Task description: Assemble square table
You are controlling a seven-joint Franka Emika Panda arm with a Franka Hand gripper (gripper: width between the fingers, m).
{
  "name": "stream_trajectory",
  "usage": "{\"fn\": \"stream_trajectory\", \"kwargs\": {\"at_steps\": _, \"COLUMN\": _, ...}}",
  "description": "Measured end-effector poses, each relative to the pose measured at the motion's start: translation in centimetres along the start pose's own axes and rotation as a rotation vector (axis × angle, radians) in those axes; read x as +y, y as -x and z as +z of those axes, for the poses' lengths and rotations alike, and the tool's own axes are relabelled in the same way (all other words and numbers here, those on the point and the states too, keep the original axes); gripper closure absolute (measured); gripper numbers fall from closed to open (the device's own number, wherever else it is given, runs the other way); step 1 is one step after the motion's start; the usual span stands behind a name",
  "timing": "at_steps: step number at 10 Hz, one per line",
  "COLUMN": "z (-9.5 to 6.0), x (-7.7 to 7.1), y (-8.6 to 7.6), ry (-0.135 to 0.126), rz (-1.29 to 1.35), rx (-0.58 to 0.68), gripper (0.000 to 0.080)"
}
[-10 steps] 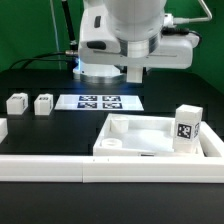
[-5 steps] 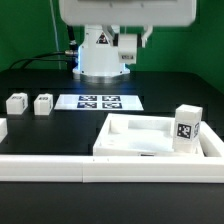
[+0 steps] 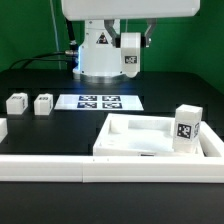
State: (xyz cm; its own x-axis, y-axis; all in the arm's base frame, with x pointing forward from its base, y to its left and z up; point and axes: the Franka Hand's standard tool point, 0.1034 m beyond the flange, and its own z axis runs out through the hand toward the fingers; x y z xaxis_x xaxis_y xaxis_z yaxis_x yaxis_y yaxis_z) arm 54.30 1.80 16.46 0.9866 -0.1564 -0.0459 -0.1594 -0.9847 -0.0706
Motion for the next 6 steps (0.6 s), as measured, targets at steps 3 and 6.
{"fn": "stream_trajectory", "kwargs": {"at_steps": 3, "z": 0.3, "x": 0.4, "y": -3.7, "ry": 0.018, "rz": -0.001, "rx": 0.165, "gripper": 0.0508}}
{"fn": "stream_trajectory", "kwargs": {"at_steps": 6, "z": -0.8, "x": 1.1, "y": -6.3, "ry": 0.029, "rz": -0.004, "rx": 0.424, "gripper": 0.0508}}
